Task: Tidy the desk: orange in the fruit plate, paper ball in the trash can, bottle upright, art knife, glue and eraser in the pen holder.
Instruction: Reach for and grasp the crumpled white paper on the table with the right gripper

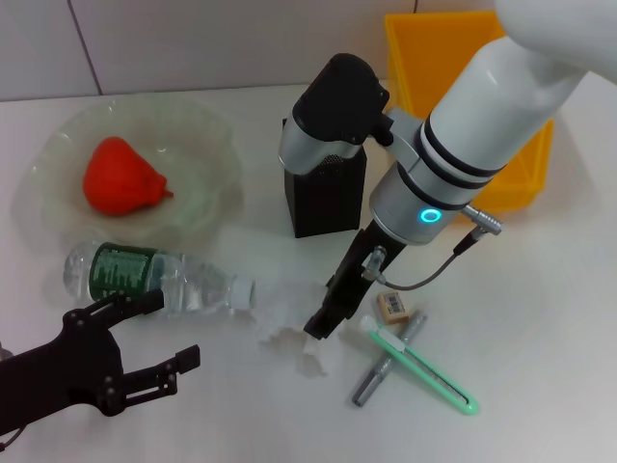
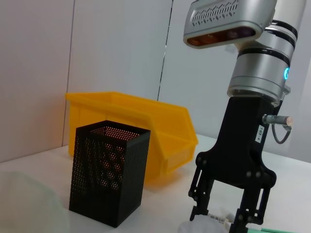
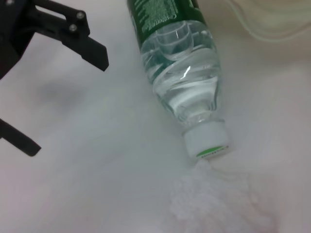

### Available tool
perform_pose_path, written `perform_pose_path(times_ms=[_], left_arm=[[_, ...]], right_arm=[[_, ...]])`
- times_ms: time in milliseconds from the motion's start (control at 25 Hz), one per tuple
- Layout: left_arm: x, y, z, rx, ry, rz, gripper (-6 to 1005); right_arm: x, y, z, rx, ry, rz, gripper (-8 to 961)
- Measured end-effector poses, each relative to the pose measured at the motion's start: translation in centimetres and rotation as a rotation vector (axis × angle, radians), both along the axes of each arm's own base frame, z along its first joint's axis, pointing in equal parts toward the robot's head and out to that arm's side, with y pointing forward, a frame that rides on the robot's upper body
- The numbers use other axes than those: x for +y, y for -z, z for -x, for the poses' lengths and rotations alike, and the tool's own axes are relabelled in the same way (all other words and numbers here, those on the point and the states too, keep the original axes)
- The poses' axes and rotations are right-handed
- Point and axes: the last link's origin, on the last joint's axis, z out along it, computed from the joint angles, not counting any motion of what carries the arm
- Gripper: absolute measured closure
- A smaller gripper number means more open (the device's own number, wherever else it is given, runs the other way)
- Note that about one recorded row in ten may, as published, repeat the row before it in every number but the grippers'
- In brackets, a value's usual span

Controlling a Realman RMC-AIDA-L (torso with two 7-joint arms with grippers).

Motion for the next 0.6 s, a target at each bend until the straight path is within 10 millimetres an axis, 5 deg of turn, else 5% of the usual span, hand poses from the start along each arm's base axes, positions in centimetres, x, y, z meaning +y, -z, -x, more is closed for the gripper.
perform_pose_path(times_ms=[600], left_arm=[[0.0, 0.0, 0.0, 0.0, 0.002, 0.0, 130]], right_arm=[[0.8, -1.3, -0.3, 0.054, 0.051, -0.047, 586]])
